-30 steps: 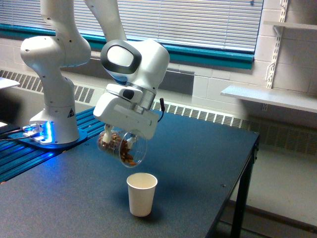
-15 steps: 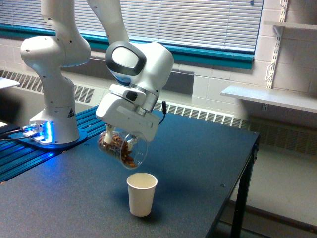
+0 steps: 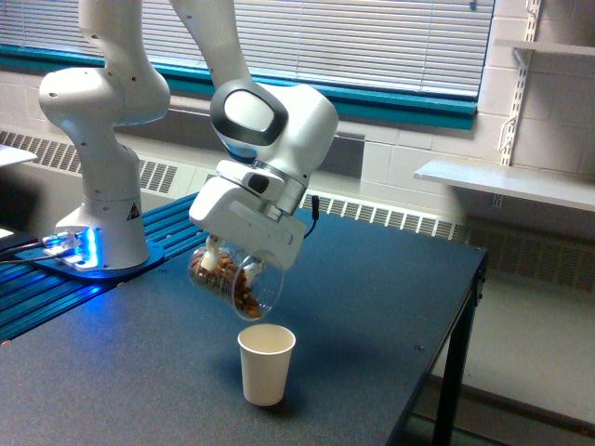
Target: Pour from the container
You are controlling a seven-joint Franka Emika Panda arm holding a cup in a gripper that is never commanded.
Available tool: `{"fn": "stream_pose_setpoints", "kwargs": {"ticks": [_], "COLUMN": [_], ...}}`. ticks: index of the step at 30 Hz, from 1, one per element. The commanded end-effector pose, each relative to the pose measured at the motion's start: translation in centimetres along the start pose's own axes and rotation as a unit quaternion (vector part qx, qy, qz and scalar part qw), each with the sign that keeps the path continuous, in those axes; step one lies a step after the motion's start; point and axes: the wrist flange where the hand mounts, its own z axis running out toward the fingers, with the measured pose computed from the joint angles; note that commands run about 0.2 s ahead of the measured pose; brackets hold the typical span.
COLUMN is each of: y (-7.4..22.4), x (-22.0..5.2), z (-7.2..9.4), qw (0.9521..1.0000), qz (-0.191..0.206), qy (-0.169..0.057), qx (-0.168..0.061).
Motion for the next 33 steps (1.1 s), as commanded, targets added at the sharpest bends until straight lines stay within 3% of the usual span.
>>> {"fn": "stream_pose_setpoints", "kwargs": {"ticks": [1, 22, 33], "y": [-0.75, -1.12, -0.95], "x": [0.15, 0.92, 0.22], "z": [-0.79, -1.60, -1.23], "qw": [0.9998, 0.9988, 0.9981], "qz": [-0.014, -0.023, -0.028], "qy": [0.010, 0.022, 0.024], "qx": [-0.011, -0.037, -0.048]}}
